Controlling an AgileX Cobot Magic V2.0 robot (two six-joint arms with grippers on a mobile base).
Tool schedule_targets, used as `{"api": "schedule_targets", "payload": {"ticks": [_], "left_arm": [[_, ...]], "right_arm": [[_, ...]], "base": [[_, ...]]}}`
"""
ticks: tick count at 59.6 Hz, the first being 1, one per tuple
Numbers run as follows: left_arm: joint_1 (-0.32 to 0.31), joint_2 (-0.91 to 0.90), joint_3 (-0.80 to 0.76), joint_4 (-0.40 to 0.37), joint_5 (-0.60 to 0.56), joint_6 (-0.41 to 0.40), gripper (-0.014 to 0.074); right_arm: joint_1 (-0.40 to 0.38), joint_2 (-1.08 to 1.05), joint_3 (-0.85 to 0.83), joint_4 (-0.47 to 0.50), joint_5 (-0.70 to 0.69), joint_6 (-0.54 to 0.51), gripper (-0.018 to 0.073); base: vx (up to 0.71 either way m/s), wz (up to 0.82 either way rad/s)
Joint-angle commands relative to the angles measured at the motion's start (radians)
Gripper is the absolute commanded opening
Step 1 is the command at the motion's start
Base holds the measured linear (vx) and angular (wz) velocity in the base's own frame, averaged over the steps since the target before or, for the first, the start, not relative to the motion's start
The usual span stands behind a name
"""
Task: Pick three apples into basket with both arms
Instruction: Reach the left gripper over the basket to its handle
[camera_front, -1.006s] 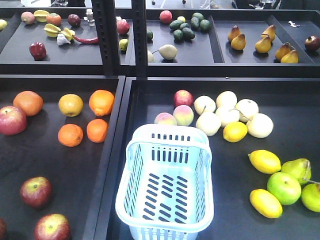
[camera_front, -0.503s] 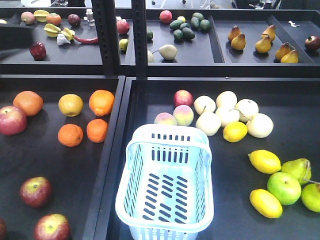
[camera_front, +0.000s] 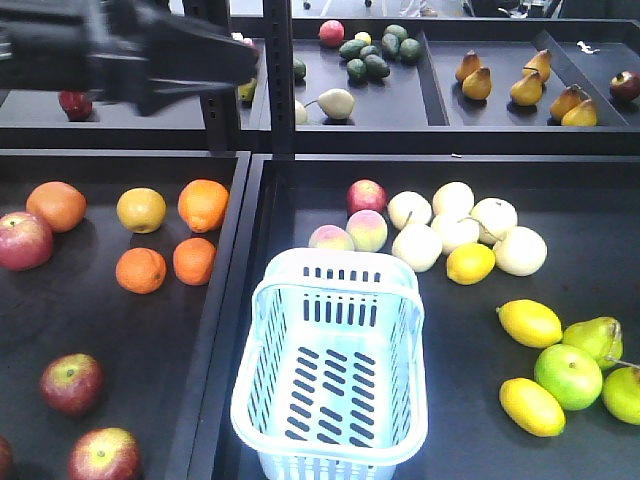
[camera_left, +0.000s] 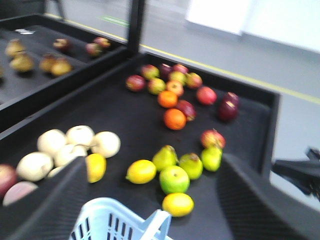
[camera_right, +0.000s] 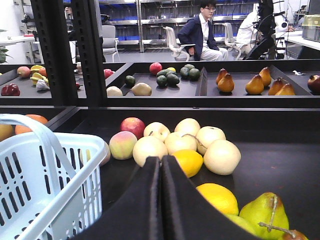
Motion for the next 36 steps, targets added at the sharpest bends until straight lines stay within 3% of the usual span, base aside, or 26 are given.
{"api": "schedule_targets", "payload": {"ticks": [1, 7, 18, 25, 36], "left_arm": [[-0.094, 0.031, -0.127, 0.08, -0.008, 0.01, 0.0604], [-0.182, 0.094, -0.19, 0.291, -0.019, 0.013, 0.0586], [-0.292, 0.188, -0.198, 0.477, -0.012, 0.013, 0.0552], [-0.32, 0.254, -0.198, 0.535, -0.012, 0.013, 0.0552], [-0.328, 0.337, -0.198, 0.525, -0.014, 0.013, 0.0552]], "right_arm": [[-0.008, -0.012, 0.014, -0.002, -0.072, -0.002, -0.0008], [-0.008, -0.012, 0.014, -0.002, -0.072, -0.002, -0.0008], [-0.008, -0.012, 0.014, -0.002, -0.072, -0.002, -0.0008], [-0.008, -0.012, 0.014, -0.002, -0.072, -0.002, -0.0008], [-0.008, -0.012, 0.014, -0.002, -0.072, -0.002, -0.0008]], "base": [[0.0, 0.0], [0.0, 0.0], [0.0, 0.0], [0.0, 0.0], [0.0, 0.0]]}}
